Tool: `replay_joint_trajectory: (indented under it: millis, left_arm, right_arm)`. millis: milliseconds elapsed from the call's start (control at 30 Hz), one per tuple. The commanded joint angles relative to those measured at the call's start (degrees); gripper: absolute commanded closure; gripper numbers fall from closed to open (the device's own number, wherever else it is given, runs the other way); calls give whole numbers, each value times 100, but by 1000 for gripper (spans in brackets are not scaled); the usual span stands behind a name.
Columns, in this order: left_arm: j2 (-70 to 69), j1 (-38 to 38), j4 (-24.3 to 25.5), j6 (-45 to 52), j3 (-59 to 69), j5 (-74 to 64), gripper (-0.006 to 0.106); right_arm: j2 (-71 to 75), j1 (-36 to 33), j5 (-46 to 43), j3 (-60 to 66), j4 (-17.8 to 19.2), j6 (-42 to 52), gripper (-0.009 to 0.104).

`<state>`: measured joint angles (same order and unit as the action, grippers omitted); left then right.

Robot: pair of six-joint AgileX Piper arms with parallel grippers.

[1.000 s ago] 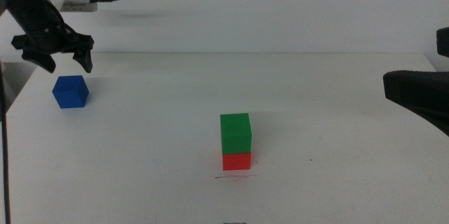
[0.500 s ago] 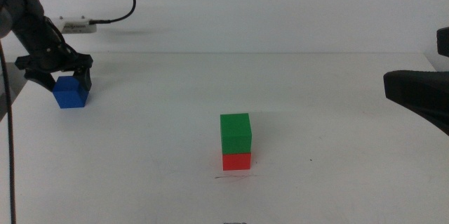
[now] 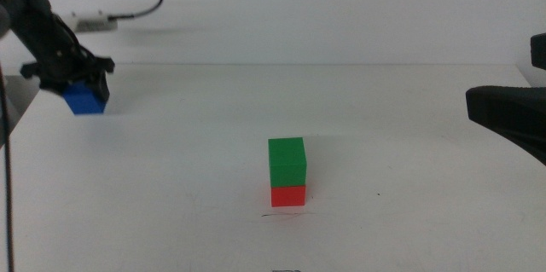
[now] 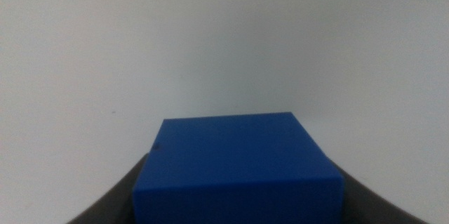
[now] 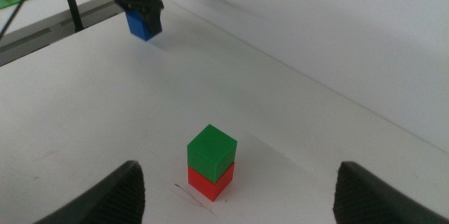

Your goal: Stack red cubes first, then green, then blue cubes in a specific spot.

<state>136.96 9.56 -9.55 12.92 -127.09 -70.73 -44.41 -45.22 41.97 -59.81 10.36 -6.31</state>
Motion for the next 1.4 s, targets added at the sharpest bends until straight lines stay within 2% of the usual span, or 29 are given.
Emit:
replay_joint_trajectory:
  millis: [0,100,267,400,467,567,667,800,1000,1367]
  left_arm:
    - [-761,-30,-169,-46,-99,-463,102]
    - [-1387,-139,-154,-250,479,-463,102]
    - [-2796,-549,-108,-942,2136,-363,102]
    - [-3902,-1254,-46,-1765,3301,102,102]
    - [-4242,-1814,304,-2517,3532,144,102]
    - [-4333,-2674,1001,-3605,3444,-139,102]
    - [-4242,-3487,1304,-4121,3261,-229,102]
    - [-3944,-4221,1235,-4699,2993,-251,102]
    - [-3332,-4866,1084,-5024,2520,-268,102]
    - [-2596,-4995,896,-5331,1792,-457,102]
  right_arm:
    - [18,40,-394,-153,136,69,11]
    - [18,40,-394,-153,136,69,11]
    - [18,40,-394,-153,136,69,11]
    - [18,40,-394,-153,136,69,11]
    - [18,40,-394,-153,136,69,11]
    - [18,40,-394,-153,136,69,11]
    - [18,40,-394,-153,136,69,11]
    - [18,40,-394,-153,136,69,11]
    - [18,40,-394,-153,136,69,11]
    - [18,40,-394,-153,136,69,11]
